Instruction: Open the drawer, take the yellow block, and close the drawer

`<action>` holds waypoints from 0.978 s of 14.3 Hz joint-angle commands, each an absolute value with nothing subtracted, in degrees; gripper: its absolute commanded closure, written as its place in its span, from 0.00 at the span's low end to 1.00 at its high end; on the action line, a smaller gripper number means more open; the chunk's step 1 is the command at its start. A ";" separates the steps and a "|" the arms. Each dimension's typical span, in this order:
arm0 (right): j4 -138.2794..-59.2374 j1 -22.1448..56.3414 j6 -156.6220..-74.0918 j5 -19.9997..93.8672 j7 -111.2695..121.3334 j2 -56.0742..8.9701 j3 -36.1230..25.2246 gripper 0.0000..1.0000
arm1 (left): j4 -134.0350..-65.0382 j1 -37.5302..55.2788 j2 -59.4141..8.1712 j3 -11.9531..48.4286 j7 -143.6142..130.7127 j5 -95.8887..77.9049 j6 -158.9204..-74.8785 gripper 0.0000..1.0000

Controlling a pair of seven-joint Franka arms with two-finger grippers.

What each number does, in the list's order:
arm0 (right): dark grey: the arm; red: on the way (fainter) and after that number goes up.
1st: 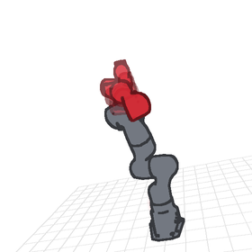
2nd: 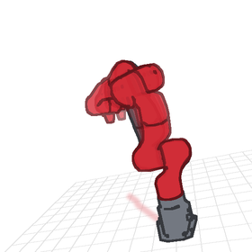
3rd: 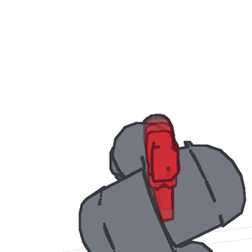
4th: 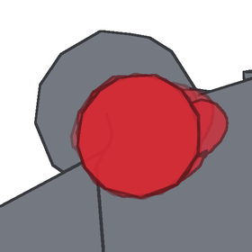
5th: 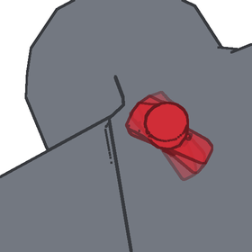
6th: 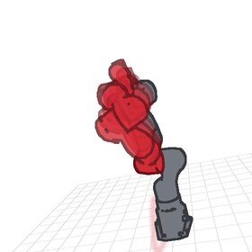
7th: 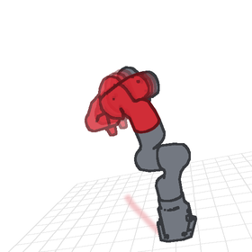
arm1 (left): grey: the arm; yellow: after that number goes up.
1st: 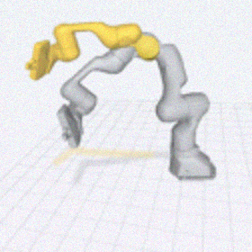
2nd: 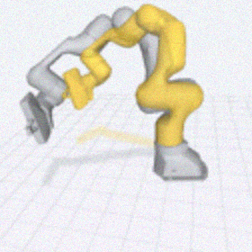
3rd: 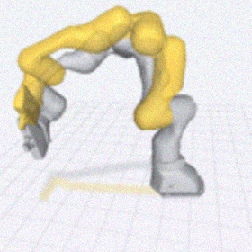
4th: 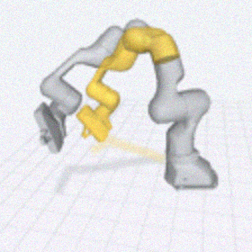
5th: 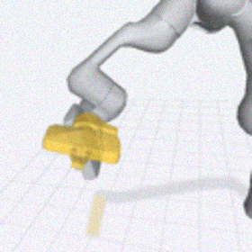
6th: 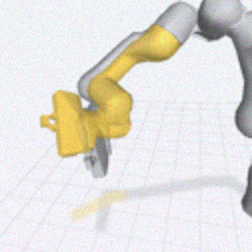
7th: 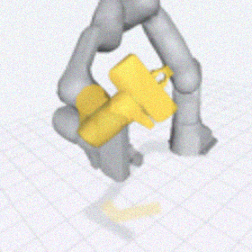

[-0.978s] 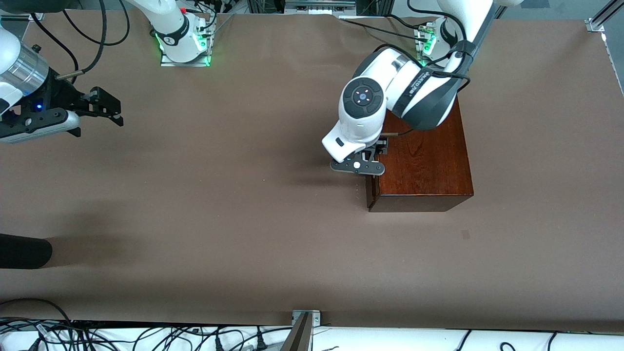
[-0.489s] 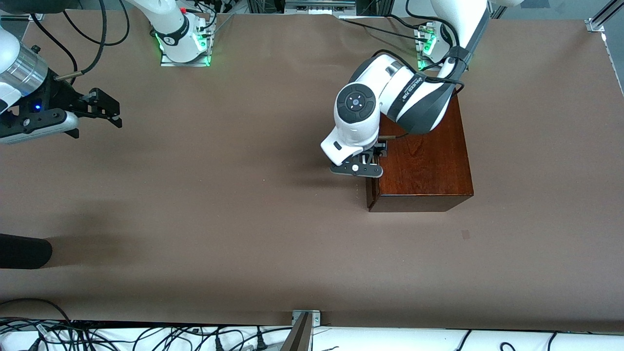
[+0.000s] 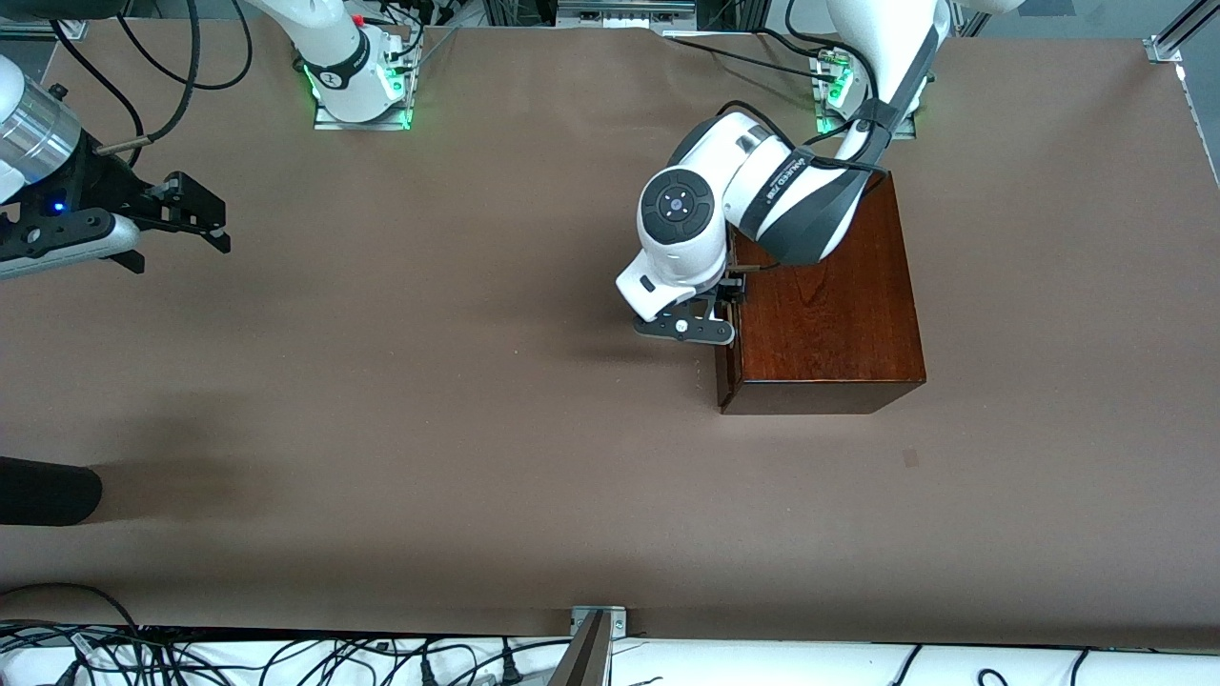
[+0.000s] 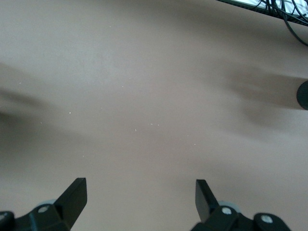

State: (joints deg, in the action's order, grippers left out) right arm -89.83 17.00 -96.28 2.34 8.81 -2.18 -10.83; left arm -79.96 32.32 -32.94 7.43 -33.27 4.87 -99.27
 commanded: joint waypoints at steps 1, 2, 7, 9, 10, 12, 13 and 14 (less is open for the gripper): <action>-88.77 16.44 -96.24 1.67 8.09 -2.20 -10.55 0.00 | -80.95 33.57 -32.69 6.85 -34.97 7.81 -99.32 0.00; -88.68 16.44 -96.15 1.67 8.09 -2.28 -10.55 0.00 | -81.03 34.27 -32.78 6.86 -35.50 9.13 -99.32 0.00; -88.68 16.61 -96.06 1.58 8.17 -2.72 -10.46 0.00 | -81.30 35.15 -33.84 6.86 -36.91 10.37 -99.32 0.00; -88.68 16.61 -96.15 1.76 8.17 -2.72 -10.46 0.00 | -81.30 36.38 -33.93 6.86 -38.92 10.46 -99.32 0.00; -88.68 16.61 -96.07 1.76 8.17 -2.72 -10.46 0.00 | -81.47 36.39 -33.93 6.86 -39.54 10.63 -99.23 0.00; -88.59 16.61 -96.15 1.76 8.09 -2.72 -10.46 0.00 | -81.91 36.30 -34.36 6.77 -39.64 13.26 -99.32 0.00; -88.59 16.61 -96.07 1.76 8.17 -2.72 -10.46 0.00 | -82.00 36.21 -34.45 6.77 -39.73 14.49 -99.23 0.00; -88.59 16.61 -96.15 1.76 8.09 -2.72 -10.46 0.00 | -82.18 36.04 -34.63 6.85 -39.73 15.37 -99.23 0.00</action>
